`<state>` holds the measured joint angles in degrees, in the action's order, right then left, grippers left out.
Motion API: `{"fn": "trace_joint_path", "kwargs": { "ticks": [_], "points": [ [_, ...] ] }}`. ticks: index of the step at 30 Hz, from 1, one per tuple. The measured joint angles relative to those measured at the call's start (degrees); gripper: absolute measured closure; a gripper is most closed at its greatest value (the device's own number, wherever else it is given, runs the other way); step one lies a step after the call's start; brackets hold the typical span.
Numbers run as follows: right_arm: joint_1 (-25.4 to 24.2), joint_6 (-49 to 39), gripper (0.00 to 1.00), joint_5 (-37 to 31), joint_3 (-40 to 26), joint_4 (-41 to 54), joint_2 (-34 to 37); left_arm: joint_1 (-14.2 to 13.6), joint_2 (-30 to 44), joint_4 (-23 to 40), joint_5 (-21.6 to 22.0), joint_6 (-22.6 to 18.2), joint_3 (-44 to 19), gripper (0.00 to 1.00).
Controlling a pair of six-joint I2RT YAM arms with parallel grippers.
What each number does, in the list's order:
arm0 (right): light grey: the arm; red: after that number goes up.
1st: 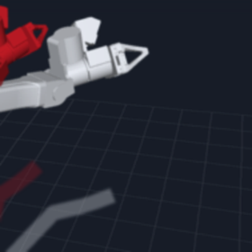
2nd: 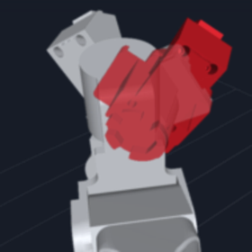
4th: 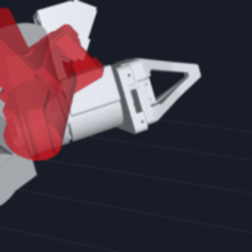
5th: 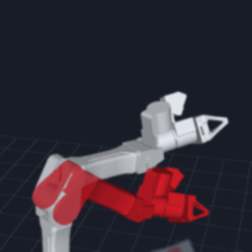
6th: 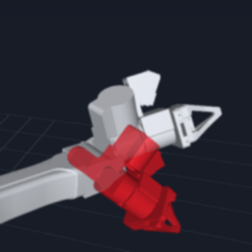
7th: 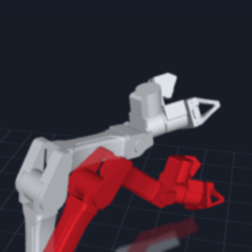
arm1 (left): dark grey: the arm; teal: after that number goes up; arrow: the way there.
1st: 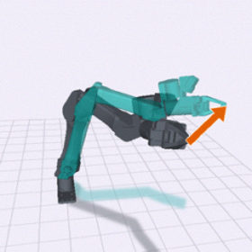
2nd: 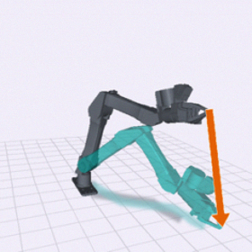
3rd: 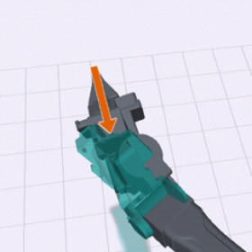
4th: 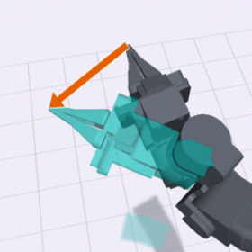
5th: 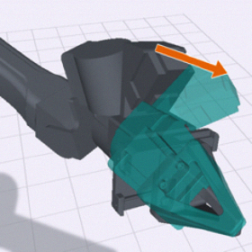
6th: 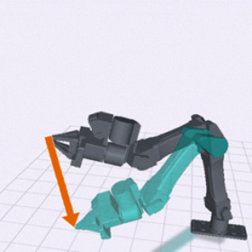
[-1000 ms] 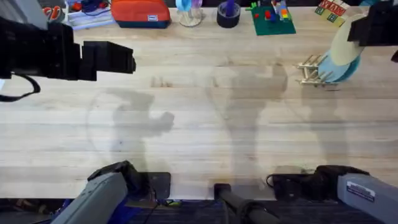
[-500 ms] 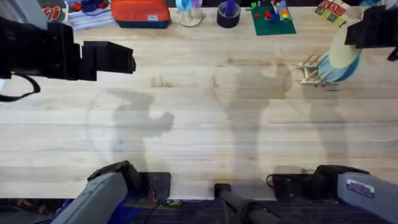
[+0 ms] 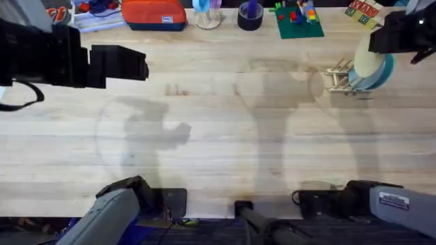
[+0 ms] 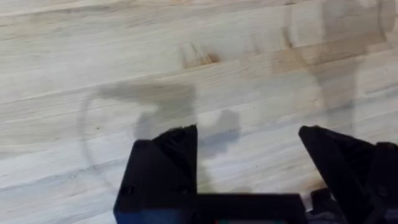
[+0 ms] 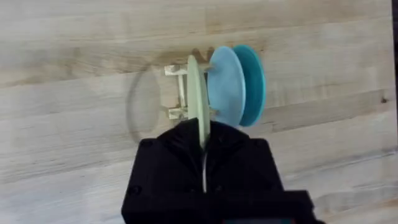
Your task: Pick up the plates from the table one by one and place each into a slot on the dish rack.
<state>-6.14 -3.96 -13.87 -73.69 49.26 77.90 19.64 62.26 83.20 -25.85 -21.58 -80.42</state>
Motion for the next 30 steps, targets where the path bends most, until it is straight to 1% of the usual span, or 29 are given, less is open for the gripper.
{"fn": "trace_joint_path", "kwargs": {
  "ticks": [30],
  "points": [
    [-0.47,-0.61,0.970,0.00,0.00,-1.18,7.20,0.00,0.00,0.00,0.00,0.00,0.00,0.006]
  ]
}}
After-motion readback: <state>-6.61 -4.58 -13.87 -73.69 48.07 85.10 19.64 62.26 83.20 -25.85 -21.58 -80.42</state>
